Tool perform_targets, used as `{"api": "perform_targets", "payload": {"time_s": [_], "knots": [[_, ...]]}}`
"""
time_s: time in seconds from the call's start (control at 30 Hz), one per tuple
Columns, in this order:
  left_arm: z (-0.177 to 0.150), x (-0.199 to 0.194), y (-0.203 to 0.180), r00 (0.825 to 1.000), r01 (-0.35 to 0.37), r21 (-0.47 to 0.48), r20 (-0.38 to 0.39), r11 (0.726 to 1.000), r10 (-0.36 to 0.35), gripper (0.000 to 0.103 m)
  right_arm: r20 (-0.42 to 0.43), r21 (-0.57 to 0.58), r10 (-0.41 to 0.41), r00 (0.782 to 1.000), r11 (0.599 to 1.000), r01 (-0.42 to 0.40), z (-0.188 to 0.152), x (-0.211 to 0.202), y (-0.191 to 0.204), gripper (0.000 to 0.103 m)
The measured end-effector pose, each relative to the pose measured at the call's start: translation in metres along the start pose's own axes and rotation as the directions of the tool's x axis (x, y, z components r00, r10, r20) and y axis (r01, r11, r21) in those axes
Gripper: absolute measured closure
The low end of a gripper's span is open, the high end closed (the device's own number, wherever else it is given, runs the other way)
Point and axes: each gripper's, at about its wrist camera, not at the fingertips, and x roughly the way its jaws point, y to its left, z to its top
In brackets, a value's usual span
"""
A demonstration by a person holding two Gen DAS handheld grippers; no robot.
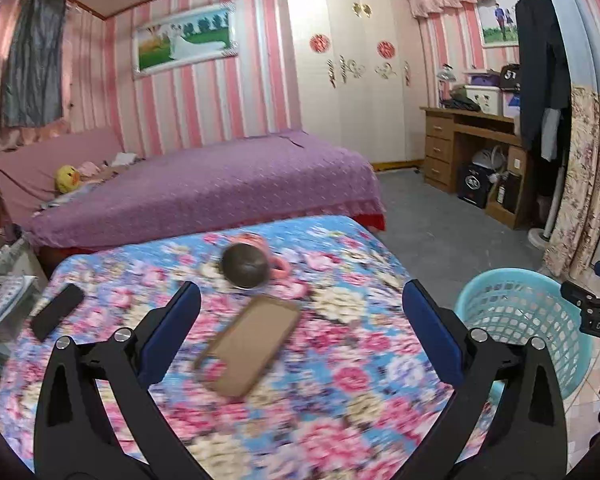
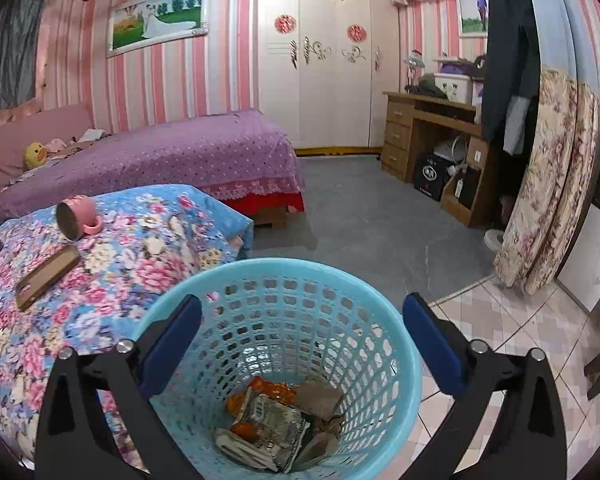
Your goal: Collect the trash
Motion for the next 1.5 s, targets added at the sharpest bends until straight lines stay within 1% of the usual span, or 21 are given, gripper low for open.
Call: {"api": "perform_targets", "payload": {"time_s": [0.2,0.3,0.4,0.5,0.57,0.6,0.7,0.83,1.07,1.27,1.5], "knots": [[-0.008,-0.051,0.052,0.995,-0.09,-0.03,0.041,0.995,0.091,0.005,0.05,-0.025,0.058,0.997,0.998,-0.057,0.006,-0.035,0.03,0.004],[-0.019,-0.072,0.073,0.992,-0.113,-0.037,0.046,0.993,0.115,0.005,0.081,-0.048,0.087,0.993,0.995,-0.084,0.007,-0.056,0.052,0.004],[-0.035,-0.093,0.095,0.99,-0.131,-0.068,0.037,0.989,0.134,0.005,0.095,-0.068,0.122,0.988,0.991,-0.116,-0.004,-0.074,0.072,0.004],[-0.057,-0.107,0.113,0.991,-0.134,-0.103,0.005,0.986,0.135,0.005,0.091,-0.068,0.145,0.985,0.988,-0.139,-0.017,-0.089,0.091,0.004],[-0.072,-0.114,0.119,0.989,-0.145,-0.104,-0.007,0.984,0.145,0.005,0.092,-0.077,0.17,0.981,0.984,-0.163,-0.025,-0.099,0.102,0.004],[-0.079,-0.116,0.123,0.989,-0.15,-0.104,-0.011,0.983,0.149,0.005,0.096,-0.087,0.17,0.981,0.983,-0.162,-0.029,-0.102,0.107,0.004],[-0.099,-0.12,0.126,0.988,-0.155,-0.096,-0.025,0.983,0.153,0.005,0.108,-0.127,0.18,0.978,0.978,-0.166,-0.041,-0.113,0.127,0.004],[-0.117,-0.126,0.123,0.981,-0.195,-0.073,-0.01,0.978,0.194,0.005,0.127,-0.169,0.184,0.975,0.972,-0.161,-0.044,-0.117,0.15,0.004],[-0.12,-0.132,0.124,0.985,-0.168,-0.096,0.036,0.981,0.172,0.005,0.143,-0.159,0.181,0.973,0.974,-0.158,-0.047,-0.117,0.167,0.004],[-0.121,-0.12,0.128,0.986,-0.163,-0.117,0.013,0.98,0.166,0.005,0.133,-0.175,0.195,0.972,0.97,-0.171,-0.05,-0.112,0.182,0.004],[-0.118,-0.107,0.127,0.987,-0.16,-0.121,0.002,0.98,0.161,0.005,0.129,-0.194,0.195,0.972,0.966,-0.168,-0.052,-0.109,0.193,0.004]]}}
